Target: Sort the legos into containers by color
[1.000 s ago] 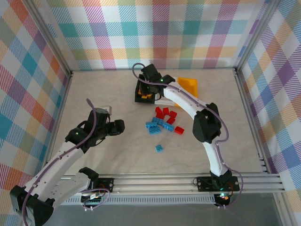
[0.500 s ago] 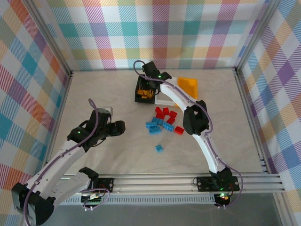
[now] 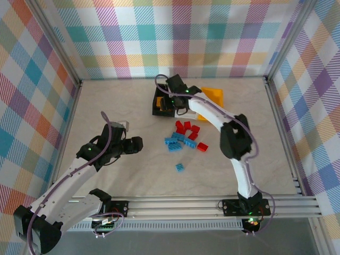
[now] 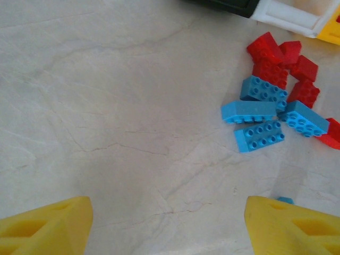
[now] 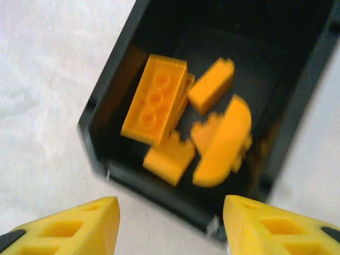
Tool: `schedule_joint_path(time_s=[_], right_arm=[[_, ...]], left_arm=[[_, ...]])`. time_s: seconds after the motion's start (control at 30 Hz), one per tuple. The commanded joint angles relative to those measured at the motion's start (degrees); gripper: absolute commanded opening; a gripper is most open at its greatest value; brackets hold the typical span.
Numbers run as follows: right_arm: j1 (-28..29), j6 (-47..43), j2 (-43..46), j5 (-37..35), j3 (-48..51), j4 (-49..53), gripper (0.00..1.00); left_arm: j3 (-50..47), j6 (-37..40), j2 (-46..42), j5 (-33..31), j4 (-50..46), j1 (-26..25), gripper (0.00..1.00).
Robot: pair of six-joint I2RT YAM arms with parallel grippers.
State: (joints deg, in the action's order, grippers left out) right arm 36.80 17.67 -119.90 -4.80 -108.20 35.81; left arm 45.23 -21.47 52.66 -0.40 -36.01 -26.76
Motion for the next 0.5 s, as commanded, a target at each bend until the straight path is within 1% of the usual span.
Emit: schedule_joint_path(time_s=[0.0, 0.1, 0.17, 0.23, 0.3, 0.37, 0.47], right_arm=[[0.6, 0.4, 13.7, 2.4, 12.0, -3.4, 0.59], [0.7, 0.6, 22.4, 3.3, 24.0, -1.8, 0.61], [0.7, 1.0, 27.3, 4.0, 31.7, -1.1, 0.61], [1.1, 1.2, 31.2, 3.6, 37.9, 0.5, 0.62], [1.2, 1.8, 35.0, 2.9, 44.1, 0.5, 0.63], [1.2, 3.0, 37.8, 4.8, 49.5, -1.6, 0.63], [1.2, 4.7, 39.6, 4.5, 53.8, -2.5, 0.63]], left_arm=[[-1.5, -0.3, 0.7, 4.5, 1.6, 0.7, 0.78], [-3.0, -0.8, 0.7, 6.8, 3.5, 0.3, 0.79], [-3.7, -1.1, 1.5, 8.1, 4.8, -1.0, 0.79], [-3.9, -1.8, 3.2, 7.6, 5.6, -3.6, 0.79], [-4.2, -3.4, 5.6, 6.3, 7.4, -7.6, 0.79], [-4.9, -5.6, 8.2, 5.7, 10.5, -11.3, 0.79], [-4.9, -8.0, 13.0, 4.2, 14.6, -16.8, 0.79]])
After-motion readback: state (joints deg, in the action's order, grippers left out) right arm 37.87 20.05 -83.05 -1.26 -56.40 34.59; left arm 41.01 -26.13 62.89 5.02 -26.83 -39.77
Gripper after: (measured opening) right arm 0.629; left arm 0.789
